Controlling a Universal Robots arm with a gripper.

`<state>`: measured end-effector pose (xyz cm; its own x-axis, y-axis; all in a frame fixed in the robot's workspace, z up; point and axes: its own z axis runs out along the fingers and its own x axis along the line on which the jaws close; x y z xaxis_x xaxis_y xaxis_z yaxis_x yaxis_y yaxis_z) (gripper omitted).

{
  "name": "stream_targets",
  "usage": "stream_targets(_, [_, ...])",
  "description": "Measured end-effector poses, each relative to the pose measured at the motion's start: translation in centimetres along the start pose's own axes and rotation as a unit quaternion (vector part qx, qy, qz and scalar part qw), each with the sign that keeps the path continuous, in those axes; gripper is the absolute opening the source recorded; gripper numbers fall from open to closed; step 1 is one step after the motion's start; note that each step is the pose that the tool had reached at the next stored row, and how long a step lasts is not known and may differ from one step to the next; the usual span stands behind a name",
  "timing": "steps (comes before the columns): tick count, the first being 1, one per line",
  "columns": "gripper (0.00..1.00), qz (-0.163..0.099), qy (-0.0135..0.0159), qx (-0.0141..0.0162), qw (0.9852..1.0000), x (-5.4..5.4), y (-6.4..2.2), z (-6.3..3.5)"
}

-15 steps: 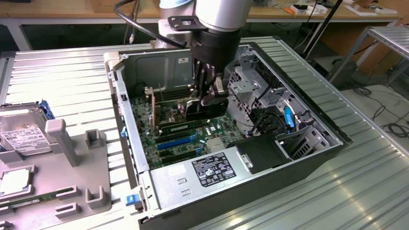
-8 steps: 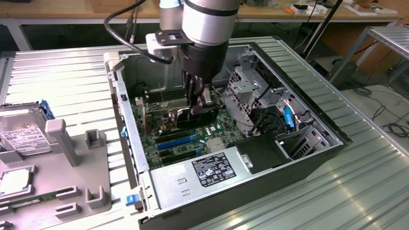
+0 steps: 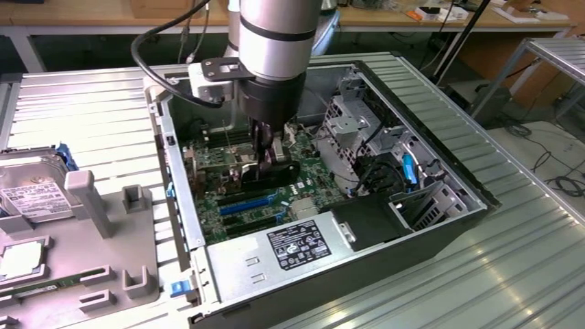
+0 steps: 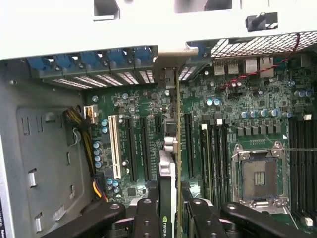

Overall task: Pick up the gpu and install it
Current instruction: 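Insert the gpu into the slot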

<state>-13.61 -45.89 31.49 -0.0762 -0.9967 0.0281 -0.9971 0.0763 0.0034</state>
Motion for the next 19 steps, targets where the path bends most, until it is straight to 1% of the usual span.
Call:
stream_targets(1, [0.27, 0.000, 0.0000, 0.0002, 1.0000, 0.0, -0.23, 0.00])
stream_targets(3, [0.27, 0.001, 0.0011, 0.0003, 1.0000, 0.0, -0.27, 0.02])
stream_targets(4, [0.27, 0.001, 0.0014, 0.0002, 1.0000, 0.0, -0.66, 0.01])
stream_targets(5, [0.27, 0.001, 0.0014, 0.0002, 1.0000, -0.1, -1.34, 0.04])
stream_targets(6, [0.27, 0.001, 0.0020, 0.0002, 1.0000, -0.1, -1.55, 0.06])
stream_targets(7, [0.27, 0.001, 0.0023, 0.0003, 1.0000, -0.1, -1.55, 0.05])
stream_targets(8, [0.27, 0.001, 0.0022, 0.0004, 1.0000, -0.1, -1.39, 0.29])
stream_targets(9, [0.27, 0.001, 0.0023, 0.0010, 1.0000, -0.1, -1.10, 0.58])
stream_targets(10, [0.27, 0.001, 0.0023, 0.0016, 1.0000, -0.1, -1.01, 0.85])
stream_targets(14, [0.27, 0.000, 0.0023, 0.0028, 1.0000, -0.1, -1.01, 1.62])
stream_targets(19, [0.27, -0.011, 0.0035, 0.0037, 0.9999, -0.2, -1.01, 2.97])
